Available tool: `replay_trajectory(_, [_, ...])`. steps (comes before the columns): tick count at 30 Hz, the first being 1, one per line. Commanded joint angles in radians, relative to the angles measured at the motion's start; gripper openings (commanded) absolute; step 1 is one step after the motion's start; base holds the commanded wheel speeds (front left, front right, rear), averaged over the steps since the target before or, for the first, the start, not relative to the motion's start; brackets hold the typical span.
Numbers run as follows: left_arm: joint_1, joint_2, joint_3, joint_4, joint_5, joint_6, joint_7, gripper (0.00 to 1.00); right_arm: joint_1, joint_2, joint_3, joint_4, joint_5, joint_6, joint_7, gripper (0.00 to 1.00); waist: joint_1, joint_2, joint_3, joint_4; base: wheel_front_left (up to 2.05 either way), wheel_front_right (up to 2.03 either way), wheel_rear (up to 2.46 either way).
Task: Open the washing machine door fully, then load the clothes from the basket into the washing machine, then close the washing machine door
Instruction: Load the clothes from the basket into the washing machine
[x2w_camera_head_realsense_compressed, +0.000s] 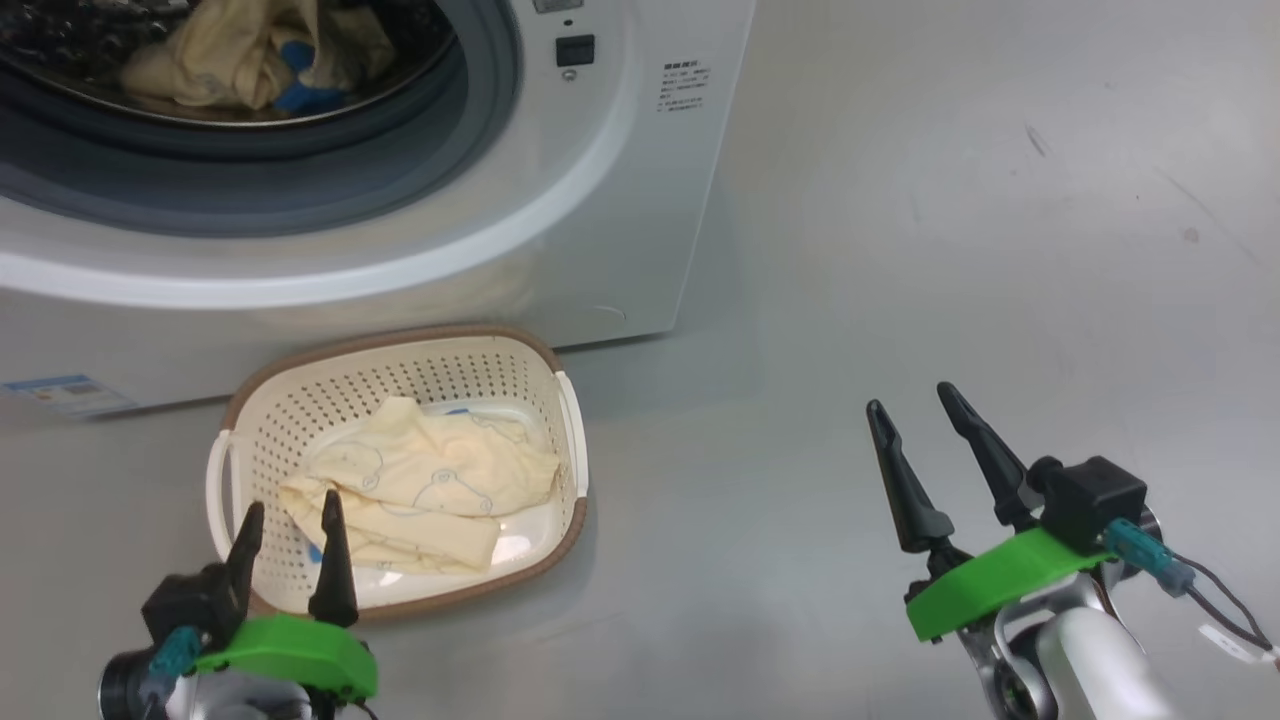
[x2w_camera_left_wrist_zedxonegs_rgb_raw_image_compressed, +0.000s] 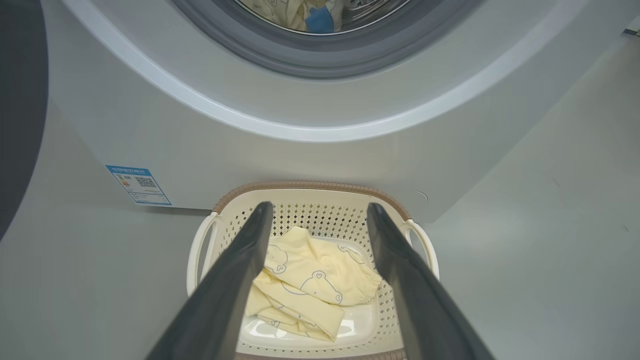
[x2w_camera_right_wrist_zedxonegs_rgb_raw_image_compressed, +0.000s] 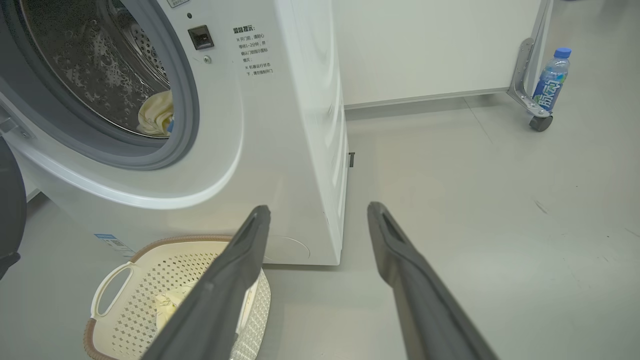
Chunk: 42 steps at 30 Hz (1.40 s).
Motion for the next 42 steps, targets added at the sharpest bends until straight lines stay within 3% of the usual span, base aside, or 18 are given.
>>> replay_trajectory(1, [-0.057, 0.031, 0.029, 0.005, 0.001, -0.005, -0.003, 1.00, -0.044, 0.002, 0.025, -0.035, 0.007, 0.004, -0.007, 1.00, -0.0001, 0.0000, 0.070, -0.027, 0.00, 0.00, 0.00])
replay_trajectory(9, [-0.188, 0.055, 0.030, 0.123, -0.029, -0.011, 0.050, 1.00, -0.106, 0.008, 0.043, -0.041, 0.026, 0.004, -0.007, 1.00, -0.0001, 0.0000, 0.178, -0.048, 0.00, 0.00, 0.00])
replay_trajectory(31, [-0.541, 0.085, 0.083, 0.458, -0.139, 0.029, 0.294, 1.00, -0.263, 0.008, 0.103, -0.068, 0.059, 0.004, -0.007, 1.00, -0.0001, 0.0000, 0.436, -0.067, 0.00, 0.00, 0.00])
replay_trajectory(42, [-0.668, 0.106, 0.106, 0.571, -0.177, 0.056, 0.343, 1.00, -0.325, 0.008, 0.128, -0.081, 0.070, 0.004, -0.007, 1.00, -0.0001, 0.0000, 0.538, -0.094, 0.00, 0.00, 0.00])
